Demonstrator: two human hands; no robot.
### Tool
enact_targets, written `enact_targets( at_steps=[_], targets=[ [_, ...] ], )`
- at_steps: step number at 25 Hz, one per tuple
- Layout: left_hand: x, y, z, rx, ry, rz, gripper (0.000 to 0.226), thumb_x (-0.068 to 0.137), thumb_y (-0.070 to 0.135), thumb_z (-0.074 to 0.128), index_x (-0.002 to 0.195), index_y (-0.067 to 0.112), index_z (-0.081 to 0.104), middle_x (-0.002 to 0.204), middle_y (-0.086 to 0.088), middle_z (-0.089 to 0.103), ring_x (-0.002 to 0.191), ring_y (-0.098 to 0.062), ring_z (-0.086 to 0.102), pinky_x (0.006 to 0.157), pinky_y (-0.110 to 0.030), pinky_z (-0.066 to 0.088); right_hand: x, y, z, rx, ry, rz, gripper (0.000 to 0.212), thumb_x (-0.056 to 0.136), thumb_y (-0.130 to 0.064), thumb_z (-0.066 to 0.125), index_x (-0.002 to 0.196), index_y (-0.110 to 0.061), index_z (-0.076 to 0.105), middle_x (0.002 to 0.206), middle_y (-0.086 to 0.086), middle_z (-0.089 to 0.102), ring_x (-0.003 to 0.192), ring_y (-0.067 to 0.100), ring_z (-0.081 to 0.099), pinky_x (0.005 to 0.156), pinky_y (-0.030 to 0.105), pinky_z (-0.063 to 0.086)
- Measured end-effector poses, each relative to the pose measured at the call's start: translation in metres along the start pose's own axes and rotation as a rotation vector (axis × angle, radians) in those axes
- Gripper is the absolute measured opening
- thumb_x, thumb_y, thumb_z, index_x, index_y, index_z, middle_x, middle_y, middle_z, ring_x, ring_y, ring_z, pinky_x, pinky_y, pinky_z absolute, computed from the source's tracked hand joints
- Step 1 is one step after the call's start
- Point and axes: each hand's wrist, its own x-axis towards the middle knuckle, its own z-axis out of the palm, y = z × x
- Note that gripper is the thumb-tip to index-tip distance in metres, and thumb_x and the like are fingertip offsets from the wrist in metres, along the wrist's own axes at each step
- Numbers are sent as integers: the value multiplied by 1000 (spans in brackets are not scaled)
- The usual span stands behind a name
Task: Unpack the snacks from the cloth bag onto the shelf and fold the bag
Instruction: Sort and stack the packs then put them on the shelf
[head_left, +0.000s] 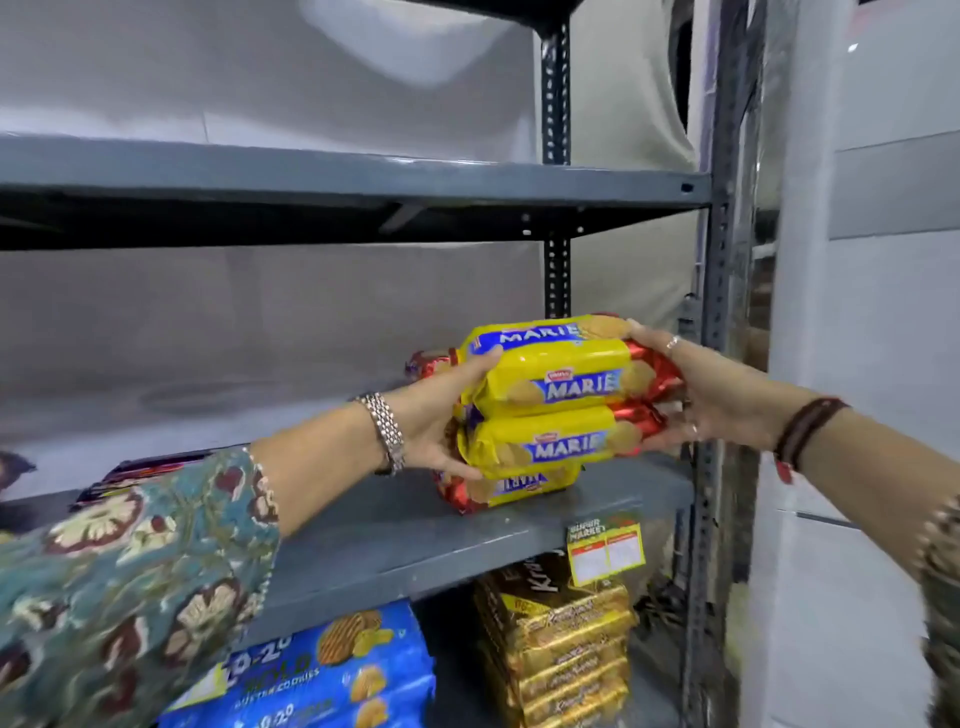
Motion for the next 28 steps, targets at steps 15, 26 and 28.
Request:
enact_targets(
  at_steps=[15, 26, 28],
  targets=[
    [65, -17, -57, -1, 199, -51, 72, 82, 69, 34, 133, 19, 40, 129, -16, 50, 100, -28, 55, 83, -48, 47, 117, 29, 58, -24, 20, 103, 69, 75, -79, 42, 108, -21, 60, 107, 11, 66, 95, 25, 66, 75, 43, 58],
    [47, -48, -43, -131, 469, 123, 69, 91, 60, 23, 138, 12, 34, 139, -10, 44, 130, -34, 40, 99, -48, 40, 93, 44, 43, -171, 117, 55, 77, 85, -69, 40, 132, -8, 47, 117, 8, 61, 111, 28, 59, 78, 41, 55],
    [39, -61, -40, -296, 545, 194, 58, 95, 48, 30, 140, 10, 32, 144, -12, 40, 131, -30, 40, 99, -46, 40, 80, 53, 32, -173, 145, 64, 73, 87, -65, 43, 134, -8, 45, 116, 7, 62, 112, 26, 58, 77, 41, 55]
  ],
)
